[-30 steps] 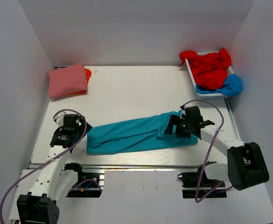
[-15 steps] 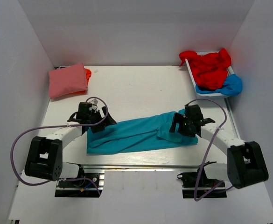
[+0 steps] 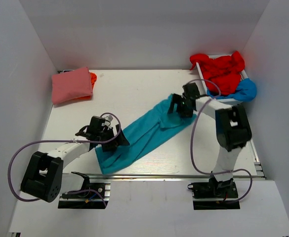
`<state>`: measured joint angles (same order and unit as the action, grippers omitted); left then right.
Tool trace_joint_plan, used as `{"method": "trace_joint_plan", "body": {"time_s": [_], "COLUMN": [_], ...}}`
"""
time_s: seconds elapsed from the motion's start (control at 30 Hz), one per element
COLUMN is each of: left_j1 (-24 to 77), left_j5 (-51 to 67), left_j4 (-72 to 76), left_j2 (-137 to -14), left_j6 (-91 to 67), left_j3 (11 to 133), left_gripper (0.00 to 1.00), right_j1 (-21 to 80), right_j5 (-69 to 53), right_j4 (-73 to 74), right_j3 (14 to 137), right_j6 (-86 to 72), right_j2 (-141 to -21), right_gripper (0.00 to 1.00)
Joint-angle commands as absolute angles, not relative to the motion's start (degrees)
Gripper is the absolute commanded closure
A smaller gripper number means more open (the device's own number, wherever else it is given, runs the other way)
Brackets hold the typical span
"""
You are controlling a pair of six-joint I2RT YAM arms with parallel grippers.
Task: Fold and stack the t-shirts
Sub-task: Rotate the tshirt 80 degrees
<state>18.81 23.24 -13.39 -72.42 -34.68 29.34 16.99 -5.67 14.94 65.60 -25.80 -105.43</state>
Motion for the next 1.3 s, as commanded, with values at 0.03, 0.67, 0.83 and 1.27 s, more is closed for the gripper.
{"method": "trace_joint_plan", "body": {"time_s": [0.03,0.67,0.83,1.27], "left_j1": [22.23,29.09,28.48,27.77], "left_j5": [20.49,11.55,-2.36,-11.69], "left_j4": [-28.54,-40.60,-42.62,-41.04], "left_j2": [-68.47,-58.36,-58.36,-56.60], "left_j6": [-37.44,-33.31,-36.21,-36.83], "left_j3": [31.02,39.45,41.40,40.87], "left_gripper": [0.00,0.00,0.00,0.00], "right_j1": [16.88,20.38,23.55,37.34], "right_j5": [-8.26,-11.35,-2.38,15.54], "right_j4": [19.25,22.67,26.37,30.50], "right_j3": [80.79,118.04,113.74,88.96], "right_j6": [-21.37,-3.87,-3.34,-19.59], "right_j2": [-119.60,-130.97,-123.76,-113.90], "right_gripper": [0.10,0.10,0.10,0.10]}}
